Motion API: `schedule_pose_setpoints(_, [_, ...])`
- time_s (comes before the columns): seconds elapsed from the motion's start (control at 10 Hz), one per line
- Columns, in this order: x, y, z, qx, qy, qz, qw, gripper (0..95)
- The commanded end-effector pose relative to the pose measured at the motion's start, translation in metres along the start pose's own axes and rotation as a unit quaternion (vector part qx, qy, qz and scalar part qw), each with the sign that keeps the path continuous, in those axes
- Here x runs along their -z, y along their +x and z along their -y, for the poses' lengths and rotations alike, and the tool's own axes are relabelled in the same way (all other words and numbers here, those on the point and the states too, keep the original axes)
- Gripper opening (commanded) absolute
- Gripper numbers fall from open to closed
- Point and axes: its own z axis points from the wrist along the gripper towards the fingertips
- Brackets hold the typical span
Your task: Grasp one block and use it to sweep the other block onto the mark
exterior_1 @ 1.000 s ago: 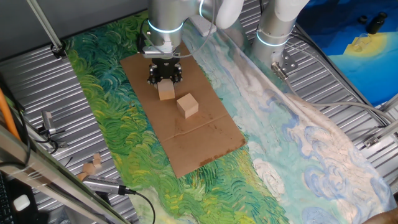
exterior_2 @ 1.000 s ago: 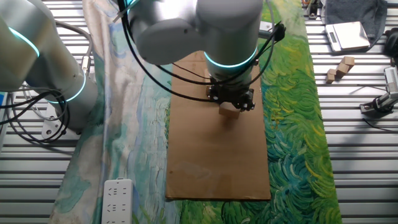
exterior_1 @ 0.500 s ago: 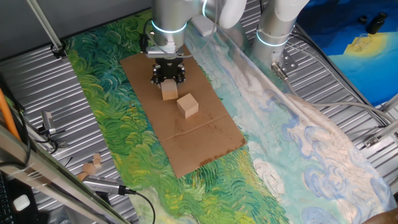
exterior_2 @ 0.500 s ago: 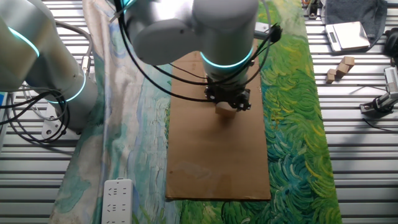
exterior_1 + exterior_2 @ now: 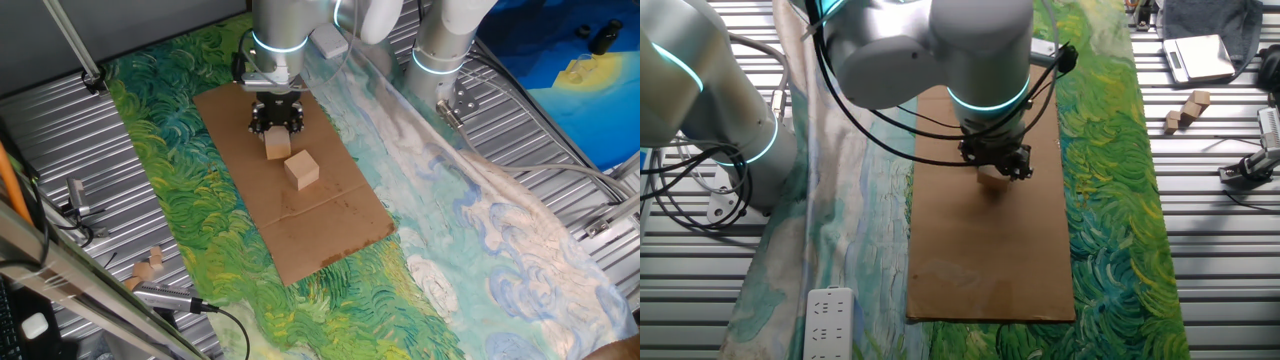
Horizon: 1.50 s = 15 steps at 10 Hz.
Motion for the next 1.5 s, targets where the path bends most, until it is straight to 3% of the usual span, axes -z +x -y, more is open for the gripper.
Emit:
schedule_pose_setpoints(0.1, [0.0002, 0.0002, 0.0002, 0.007, 0.002, -0.004, 1.0, 0.0])
schedule_pose_setpoints(0.4, [0.0002, 0.0002, 0.0002, 0.022, 0.008, -0.017, 0.9996, 0.0])
schedule_pose_setpoints(0.7, [0.0002, 0.0002, 0.0002, 0.035, 0.009, -0.021, 0.9991, 57.0])
schedule_pose_setpoints(0.8, [0.0002, 0.0002, 0.0002, 0.041, 0.008, -0.02, 0.9989, 57.0])
schedule_pose_setpoints(0.9, [0.0002, 0.0002, 0.0002, 0.046, 0.007, -0.018, 0.9987, 76.0])
schedule_pose_setpoints(1.0, [0.0002, 0.0002, 0.0002, 0.05, 0.006, -0.017, 0.9986, 76.0])
schedule_pose_setpoints(1.1, [0.0002, 0.0002, 0.0002, 0.054, 0.006, -0.017, 0.9984, 95.0])
schedule_pose_setpoints(1.2, [0.0002, 0.0002, 0.0002, 0.056, 0.007, -0.018, 0.9983, 76.0])
schedule_pose_setpoints(1.5, [0.0002, 0.0002, 0.0002, 0.041, 0.007, -0.024, 0.9989, 76.0])
